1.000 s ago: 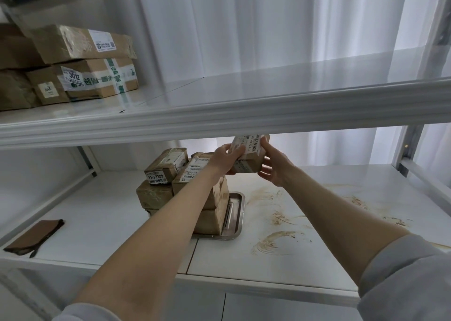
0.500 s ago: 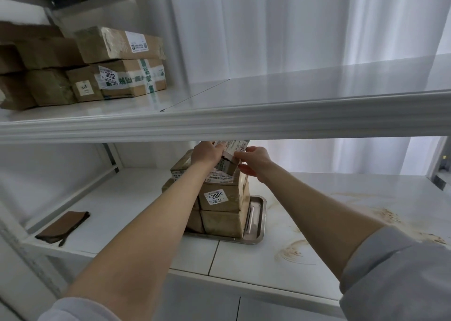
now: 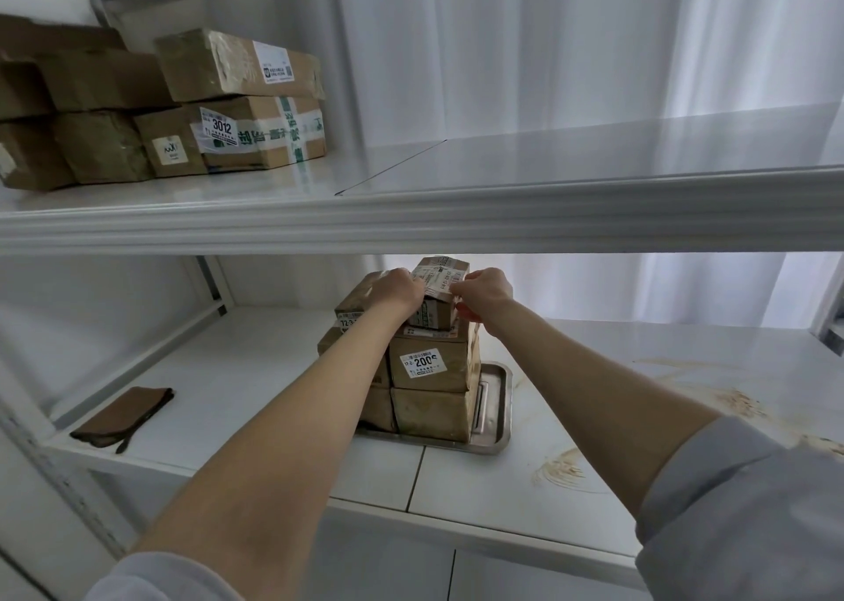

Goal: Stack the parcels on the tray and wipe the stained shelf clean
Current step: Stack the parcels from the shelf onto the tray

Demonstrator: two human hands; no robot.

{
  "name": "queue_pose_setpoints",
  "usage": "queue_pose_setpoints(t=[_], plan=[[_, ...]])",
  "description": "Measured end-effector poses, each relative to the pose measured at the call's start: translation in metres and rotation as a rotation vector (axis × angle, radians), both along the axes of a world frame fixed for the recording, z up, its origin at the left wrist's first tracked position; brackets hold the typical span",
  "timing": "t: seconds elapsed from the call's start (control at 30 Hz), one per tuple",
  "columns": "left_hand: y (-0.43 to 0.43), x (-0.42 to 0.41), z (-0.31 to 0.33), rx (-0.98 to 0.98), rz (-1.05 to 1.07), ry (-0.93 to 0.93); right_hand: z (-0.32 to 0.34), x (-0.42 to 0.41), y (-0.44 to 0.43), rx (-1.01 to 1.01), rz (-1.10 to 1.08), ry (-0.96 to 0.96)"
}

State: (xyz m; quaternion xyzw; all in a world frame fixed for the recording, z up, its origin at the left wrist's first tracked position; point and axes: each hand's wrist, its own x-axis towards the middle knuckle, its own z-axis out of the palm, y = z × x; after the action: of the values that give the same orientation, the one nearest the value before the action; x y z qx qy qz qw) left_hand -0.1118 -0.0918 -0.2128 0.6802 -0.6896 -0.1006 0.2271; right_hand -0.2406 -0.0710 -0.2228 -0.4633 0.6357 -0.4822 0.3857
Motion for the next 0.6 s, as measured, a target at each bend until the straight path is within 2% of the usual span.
queue_pose_setpoints(t=[0.17, 0.4, 0.5, 0.6], plan=[[-0.001, 0.001, -0.005, -0.004, -0.024, 0.076, -0.003, 0.003, 0.002, -0.027, -0.064, 0.031], [0.007, 0.009, -0.005, -0.297, 0.082, 0.378, -0.017, -0.012, 0.007, -0.035, -0.208, 0.010], [0.015, 0.018, -0.010, -0.429, 0.194, 0.379, -0.026, -0.014, 0.011, -0.013, -0.245, -0.005], [0.021, 0.034, -0.020, -0.482, 0.299, 0.373, -0.041, -0.017, 0.014, 0.083, -0.206, 0.038]])
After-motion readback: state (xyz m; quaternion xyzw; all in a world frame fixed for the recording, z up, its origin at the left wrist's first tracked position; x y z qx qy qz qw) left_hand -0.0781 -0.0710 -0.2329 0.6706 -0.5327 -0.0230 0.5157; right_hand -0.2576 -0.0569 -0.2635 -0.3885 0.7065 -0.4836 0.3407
